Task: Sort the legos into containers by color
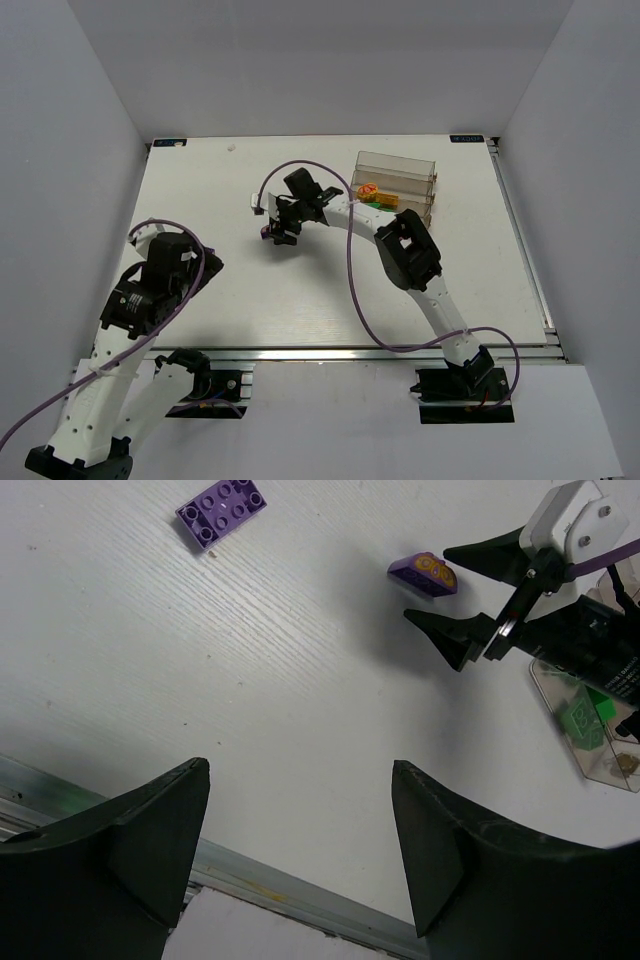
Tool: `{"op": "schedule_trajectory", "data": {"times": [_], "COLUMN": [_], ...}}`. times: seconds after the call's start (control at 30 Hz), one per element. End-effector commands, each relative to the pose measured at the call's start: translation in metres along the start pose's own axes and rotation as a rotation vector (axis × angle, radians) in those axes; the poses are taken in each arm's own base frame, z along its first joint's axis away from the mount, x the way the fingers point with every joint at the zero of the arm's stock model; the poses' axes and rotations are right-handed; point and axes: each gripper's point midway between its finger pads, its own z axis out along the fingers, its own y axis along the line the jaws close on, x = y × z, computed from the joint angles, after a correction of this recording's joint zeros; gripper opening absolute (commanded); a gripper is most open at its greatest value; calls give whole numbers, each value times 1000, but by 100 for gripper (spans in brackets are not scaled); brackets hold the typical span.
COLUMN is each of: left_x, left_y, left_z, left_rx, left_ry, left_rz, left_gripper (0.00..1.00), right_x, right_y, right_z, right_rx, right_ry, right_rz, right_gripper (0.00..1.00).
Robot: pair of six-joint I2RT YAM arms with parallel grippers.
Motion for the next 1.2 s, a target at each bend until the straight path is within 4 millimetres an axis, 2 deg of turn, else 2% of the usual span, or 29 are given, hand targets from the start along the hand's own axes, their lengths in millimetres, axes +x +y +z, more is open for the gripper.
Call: {"op": "schedule_trajectory", "data": {"times": [0.0,0.03,0.13,0.17,0.33,0.43,0.5,0.53,0.6,0.63,0.67,0.7,0.73,0.77,0.83,0.87,0.93,0.97,1.03,1.07,1.1,1.13,1.17], "left_x": [3,4,6,7,13,16,20,20,25,25,27,32,32,34,36,39,37,39,35,34,36,29,28], "left_y": [4,5,6,7,9,9,11,10,13,11,10,14,12,12,10,10,7,8,5,5,6,4,2], "left_z": [-4,-3,-3,-2,3,7,10,11,17,20,23,29,34,39,49,56,64,72,79,83,91,95,98], "left_rx": [-6,-7,-10,-14,-24,-26,-31,-28,-34,-27,-26,-37,-32,-42,-39,-57,-60,-84,-92,-103,-128,-129,-130], "left_ry": [6,9,12,15,31,41,49,46,54,53,54,62,57,65,66,80,80,94,85,85,100,88,92], "left_rz": [-28,-27,-40,-45,-42,-41,-40,-43,-41,-39,-36,-25,-15,0,33,58,113,144,208,233,268,305,332], "left_gripper": [83,83,83,83,83,83,83,83,83,83,84,83,84,84,84,85,85,85,86,88,88,88,89], "right_x": [-21,-21,-26,-26,-31,-38,-50,-50,-73,-69,-91,-100,-91,-109,-104,-107,-98,-86,-74,-58,-52,-47,-26], "right_y": [-15,-15,-11,-11,-2,1,0,4,-3,0,-4,-4,-13,-13,-23,-22,-28,-36,-38,-48,-51,-50,-62], "right_z": [2,3,7,7,7,2,-10,-14,-40,-47,-72,-84,-101,-125,-155,-172,-196,-219,-235,-255,-263,-272,-289], "right_rx": [23,21,-1,-6,-50,-69,-68,-75,-40,-44,-19,-15,6,25,72,97,142,191,230,288,308,321,374], "right_ry": [-76,-81,-105,-109,-144,-172,-200,-203,-245,-245,-281,-300,-297,-322,-311,-311,-298,-289,-268,-248,-237,-225,-200], "right_rz": [-76,-81,-93,-95,-118,-113,-114,-103,-98,-65,-26,-9,34,46,92,117,161,198,243,272,282,294,328], "right_gripper": [72,72,60,51,33,22,14,10,5,2,1,0,0,0,0,0,0,0,0,0,0,0,0]}}
